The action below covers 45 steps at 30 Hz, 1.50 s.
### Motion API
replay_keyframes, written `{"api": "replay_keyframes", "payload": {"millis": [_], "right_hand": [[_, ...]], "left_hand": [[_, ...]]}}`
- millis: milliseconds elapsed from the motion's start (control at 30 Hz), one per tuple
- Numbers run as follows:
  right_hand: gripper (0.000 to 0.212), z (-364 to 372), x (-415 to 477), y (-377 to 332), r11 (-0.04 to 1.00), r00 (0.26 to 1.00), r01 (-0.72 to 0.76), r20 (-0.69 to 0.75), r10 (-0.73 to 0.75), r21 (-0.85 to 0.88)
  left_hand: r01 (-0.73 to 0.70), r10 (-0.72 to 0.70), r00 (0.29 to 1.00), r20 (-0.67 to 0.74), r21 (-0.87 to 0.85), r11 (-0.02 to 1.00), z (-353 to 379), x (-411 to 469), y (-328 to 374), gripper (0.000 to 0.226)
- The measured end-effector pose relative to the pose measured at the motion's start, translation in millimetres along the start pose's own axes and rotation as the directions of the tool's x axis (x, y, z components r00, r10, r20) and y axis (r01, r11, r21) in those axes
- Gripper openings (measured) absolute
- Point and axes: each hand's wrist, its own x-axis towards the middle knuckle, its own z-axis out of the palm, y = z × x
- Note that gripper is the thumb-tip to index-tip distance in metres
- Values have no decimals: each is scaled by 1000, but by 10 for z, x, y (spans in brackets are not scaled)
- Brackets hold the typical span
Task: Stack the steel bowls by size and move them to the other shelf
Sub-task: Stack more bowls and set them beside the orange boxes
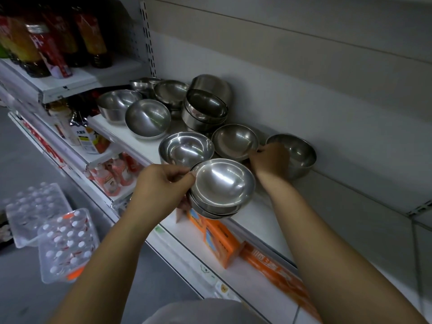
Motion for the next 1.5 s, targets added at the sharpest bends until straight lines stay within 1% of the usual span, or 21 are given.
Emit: {"api": "replay_keyframes", "payload": {"millis": [33,100,133,233,300,367,533,633,767,867,900,1000,1067,1133,1200,1233,1300,1333,1433,1500], "right_hand": [[30,-20,-8,21,1000,1000,7,0,-7,21],[44,-83,-39,48,996,999,35,-11,-34,84],[45,-130,-51,55,990,999,37,-13,-35,134],[38,-319,-111,23,940,1000,16,19,-23,342],[33,-451,-142,11,907,999,12,27,-26,421],[25,-606,-191,13,886,998,15,39,-38,464],[25,-865,-305,100,913,991,85,58,-118,398],[28,-965,-375,156,934,981,123,102,-166,335],[30,-999,-454,234,955,975,119,150,-164,270],[46,-997,-486,276,965,971,133,166,-173,226],[45,-993,-479,297,971,972,136,164,-170,196],[29,-941,-436,346,986,974,126,174,-144,113],[31,-871,-441,358,988,966,93,231,-120,127],[41,-812,-480,367,985,959,45,269,-89,165],[45,-762,-479,391,985,966,28,247,-70,171],[45,-762,-481,377,985,970,30,231,-69,170],[41,-776,-471,341,983,975,28,213,-66,179],[38,-781,-462,335,983,978,26,201,-62,181],[36,-772,-458,352,986,984,16,170,-44,163],[32,-735,-488,343,974,982,4,184,-47,227]], "left_hand": [[1,-1,1000,2,-8,1000,4,0,2,24],[7,-7,1000,4,-21,1000,15,4,-1,25],[10,-10,1000,5,-26,1000,25,8,-5,26],[18,-18,1000,6,-28,999,77,43,-23,23],[27,-27,1000,5,-34,999,145,75,-33,19],[51,-50,999,5,-61,997,236,105,-45,15],[74,-72,997,20,-136,988,460,141,-86,14],[97,-90,995,53,-159,983,539,148,-72,17],[165,-150,985,88,-198,966,590,161,-31,36],[192,-171,978,118,-209,959,614,144,26,48],[209,-184,975,127,-219,953,621,142,43,49],[260,-227,962,154,-240,935,641,141,94,49],[274,-238,957,164,-253,928,674,142,103,49],[291,-253,952,172,-260,921,718,145,111,49],[347,-298,933,204,-276,896,776,186,80,49],[388,-327,914,238,-290,875,804,216,65,53],[446,-364,883,297,-288,847,850,275,45,65],[450,-367,878,306,-272,851,865,293,51,69],[438,-371,880,295,-206,875,882,330,67,73],[439,-376,881,288,-201,875,884,338,57,73]]}}
